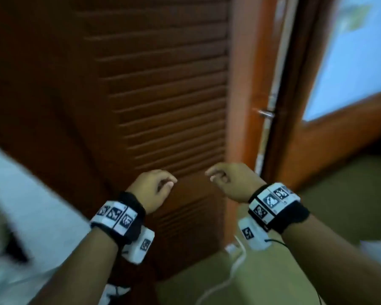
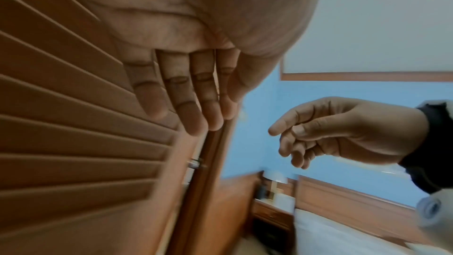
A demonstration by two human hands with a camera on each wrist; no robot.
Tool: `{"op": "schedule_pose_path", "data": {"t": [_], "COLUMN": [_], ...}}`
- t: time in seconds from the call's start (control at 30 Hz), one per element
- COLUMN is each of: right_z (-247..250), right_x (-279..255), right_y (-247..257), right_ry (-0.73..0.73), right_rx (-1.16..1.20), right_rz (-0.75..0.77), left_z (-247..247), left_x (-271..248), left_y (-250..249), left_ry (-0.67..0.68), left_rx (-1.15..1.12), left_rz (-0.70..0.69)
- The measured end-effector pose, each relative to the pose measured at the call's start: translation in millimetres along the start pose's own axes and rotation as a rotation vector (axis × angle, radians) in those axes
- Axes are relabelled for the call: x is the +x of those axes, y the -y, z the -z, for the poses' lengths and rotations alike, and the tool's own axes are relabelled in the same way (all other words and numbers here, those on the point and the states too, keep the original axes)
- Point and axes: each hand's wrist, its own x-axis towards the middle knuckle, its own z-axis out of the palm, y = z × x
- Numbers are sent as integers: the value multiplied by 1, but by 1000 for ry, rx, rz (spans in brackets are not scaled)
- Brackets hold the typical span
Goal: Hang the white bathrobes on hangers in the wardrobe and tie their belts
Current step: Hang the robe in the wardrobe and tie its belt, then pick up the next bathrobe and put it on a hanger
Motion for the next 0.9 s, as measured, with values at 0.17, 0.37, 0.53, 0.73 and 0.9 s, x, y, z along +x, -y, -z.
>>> {"op": "schedule_pose_path", "data": {"t": [0.17,0.37,0.53,0.73,0.9], "right_z": [88,194,268,320,330], "right_x": [-153,-386,-572,-774,-892], "right_y": [-150,-280,-343,-392,-426], "right_ry": [-189,-488,-650,-864,-948], "right_rx": [-23,-28,-27,-85,-58], "right_rz": [-400,-780,-1019,-1297,-1507], "left_z": [-129,-281,-376,-475,-555], "left_x": [93,113,91,42,0], "left_y": [-185,-456,-678,-895,-1024], "left_ry": [258,484,665,869,1014], "left_rx": [-182,-249,-342,-353,-344], "left_rz": [-283,-630,-872,-1159,-1310]}}
